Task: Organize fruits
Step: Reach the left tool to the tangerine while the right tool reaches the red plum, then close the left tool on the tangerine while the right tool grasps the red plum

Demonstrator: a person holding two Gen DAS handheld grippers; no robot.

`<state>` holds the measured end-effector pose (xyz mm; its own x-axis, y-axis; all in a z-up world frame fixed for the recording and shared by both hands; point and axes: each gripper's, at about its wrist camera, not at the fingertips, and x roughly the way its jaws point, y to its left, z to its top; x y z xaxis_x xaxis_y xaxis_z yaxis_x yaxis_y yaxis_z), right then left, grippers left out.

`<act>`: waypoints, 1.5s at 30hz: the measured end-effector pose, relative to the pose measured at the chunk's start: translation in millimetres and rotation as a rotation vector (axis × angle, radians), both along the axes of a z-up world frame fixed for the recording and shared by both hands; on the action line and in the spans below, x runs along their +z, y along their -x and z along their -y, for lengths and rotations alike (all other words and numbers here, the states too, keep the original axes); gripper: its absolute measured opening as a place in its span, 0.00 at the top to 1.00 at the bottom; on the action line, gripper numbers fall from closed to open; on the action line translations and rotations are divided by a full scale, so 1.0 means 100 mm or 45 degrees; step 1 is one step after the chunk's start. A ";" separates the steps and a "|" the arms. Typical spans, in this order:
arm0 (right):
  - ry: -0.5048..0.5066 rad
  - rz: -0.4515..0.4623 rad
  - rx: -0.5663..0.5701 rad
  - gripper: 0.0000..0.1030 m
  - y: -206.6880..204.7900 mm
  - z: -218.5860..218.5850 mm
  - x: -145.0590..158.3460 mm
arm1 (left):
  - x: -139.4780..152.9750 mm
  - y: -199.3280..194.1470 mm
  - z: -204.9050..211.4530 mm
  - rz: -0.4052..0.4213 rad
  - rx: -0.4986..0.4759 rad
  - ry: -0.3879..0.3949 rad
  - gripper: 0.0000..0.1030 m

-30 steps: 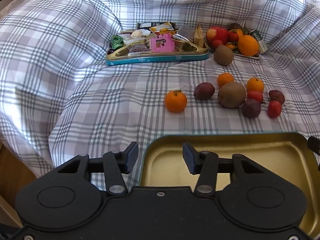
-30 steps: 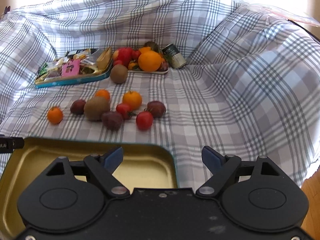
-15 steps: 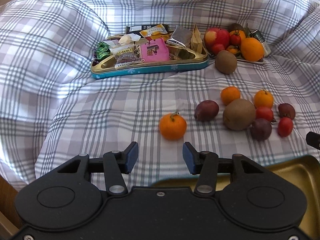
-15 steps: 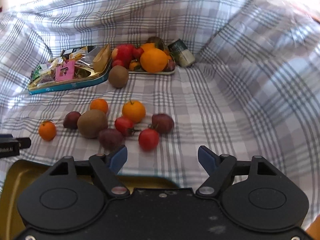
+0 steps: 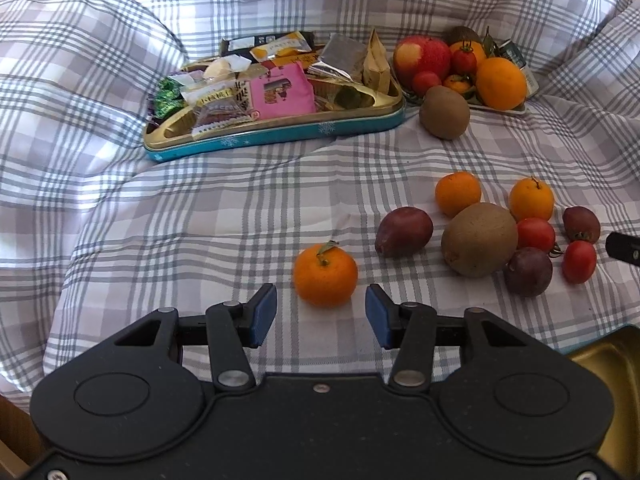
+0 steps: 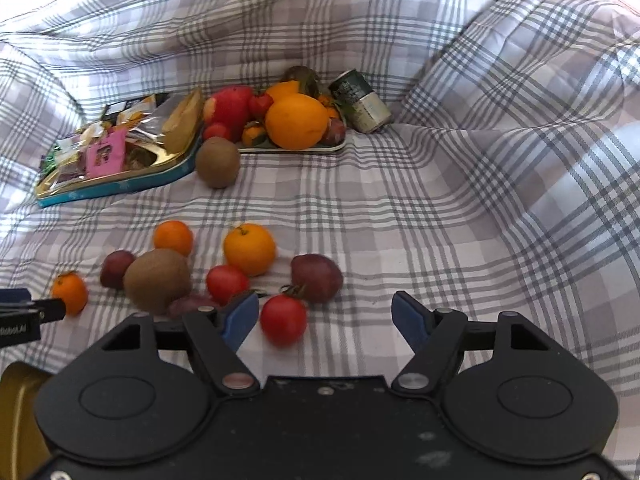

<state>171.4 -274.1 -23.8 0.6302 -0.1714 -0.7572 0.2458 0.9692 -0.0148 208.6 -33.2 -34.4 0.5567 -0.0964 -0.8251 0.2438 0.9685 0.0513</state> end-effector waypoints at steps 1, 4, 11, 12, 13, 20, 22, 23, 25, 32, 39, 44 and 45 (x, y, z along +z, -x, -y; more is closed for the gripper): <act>0.005 -0.003 -0.005 0.25 -0.03 0.02 -0.02 | -0.02 -0.02 0.01 -0.007 -0.001 -0.001 0.46; 0.004 -0.016 -0.015 0.25 -0.11 0.09 -0.07 | -0.07 -0.08 0.03 -0.024 0.004 -0.008 0.46; -0.002 -0.048 -0.021 0.25 -0.35 0.16 -0.23 | -0.16 -0.21 0.03 -0.044 0.019 -0.008 0.46; -0.001 -0.053 -0.018 0.25 -0.38 0.16 -0.25 | -0.17 -0.23 0.04 -0.049 0.021 -0.007 0.46; 0.000 -0.057 -0.016 0.25 -0.41 0.17 -0.28 | -0.19 -0.24 0.04 -0.054 0.024 -0.006 0.46; -0.003 -0.065 -0.017 0.25 -0.54 0.19 -0.39 | -0.30 -0.30 0.05 -0.074 0.030 -0.004 0.46; -0.007 -0.066 -0.024 0.25 -0.57 0.20 -0.42 | -0.30 -0.32 0.04 -0.068 0.030 0.000 0.45; -0.006 -0.069 -0.028 0.25 -0.58 0.20 -0.44 | -0.30 -0.32 0.04 -0.066 0.031 0.003 0.45; -0.006 -0.071 -0.040 0.25 -0.60 0.21 -0.48 | -0.31 -0.33 0.04 -0.058 0.035 0.011 0.45; 0.012 -0.051 -0.066 0.26 -0.55 0.20 -0.61 | -0.33 -0.34 0.01 -0.017 0.061 0.027 0.41; 0.030 -0.025 -0.065 0.26 -0.52 0.19 -0.63 | -0.35 -0.32 0.03 0.013 0.049 0.017 0.40; 0.042 -0.022 -0.049 0.35 -0.51 0.17 -0.62 | -0.35 -0.32 0.03 0.014 0.054 0.024 0.42; 0.041 -0.020 -0.039 0.38 -0.51 0.16 -0.61 | -0.34 -0.32 0.02 0.011 0.049 0.033 0.45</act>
